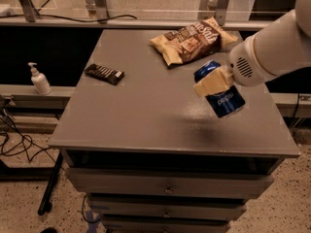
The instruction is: Place pepsi can upright
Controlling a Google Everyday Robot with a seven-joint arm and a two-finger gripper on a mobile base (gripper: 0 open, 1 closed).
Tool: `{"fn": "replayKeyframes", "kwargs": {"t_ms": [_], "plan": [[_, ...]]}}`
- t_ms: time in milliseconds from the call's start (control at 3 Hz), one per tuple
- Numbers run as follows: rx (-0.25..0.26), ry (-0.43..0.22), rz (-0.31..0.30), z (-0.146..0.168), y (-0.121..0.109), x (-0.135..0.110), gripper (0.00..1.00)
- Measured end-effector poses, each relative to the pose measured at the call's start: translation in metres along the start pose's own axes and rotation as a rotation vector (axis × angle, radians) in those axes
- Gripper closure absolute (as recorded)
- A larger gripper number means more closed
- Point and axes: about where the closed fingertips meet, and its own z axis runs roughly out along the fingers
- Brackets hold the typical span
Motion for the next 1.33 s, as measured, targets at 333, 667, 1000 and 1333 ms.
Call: {"fn": "replayKeyframes", "kwargs": {"t_ms": [333, 667, 1000, 1333], "plan": [[-0.049, -0.146, 0.026, -0.008, -0.004, -0.005, 1.0], [-0.09, -0.288, 0.048, -0.012, -0.009, -0.007, 1.0], [-0.118, -0.343, 0.054, -0.023, -0.002, -0.014, 1.0], [-0.131, -0.384, 0.085, -0.021, -0.002, -0.011, 1.0]]}}
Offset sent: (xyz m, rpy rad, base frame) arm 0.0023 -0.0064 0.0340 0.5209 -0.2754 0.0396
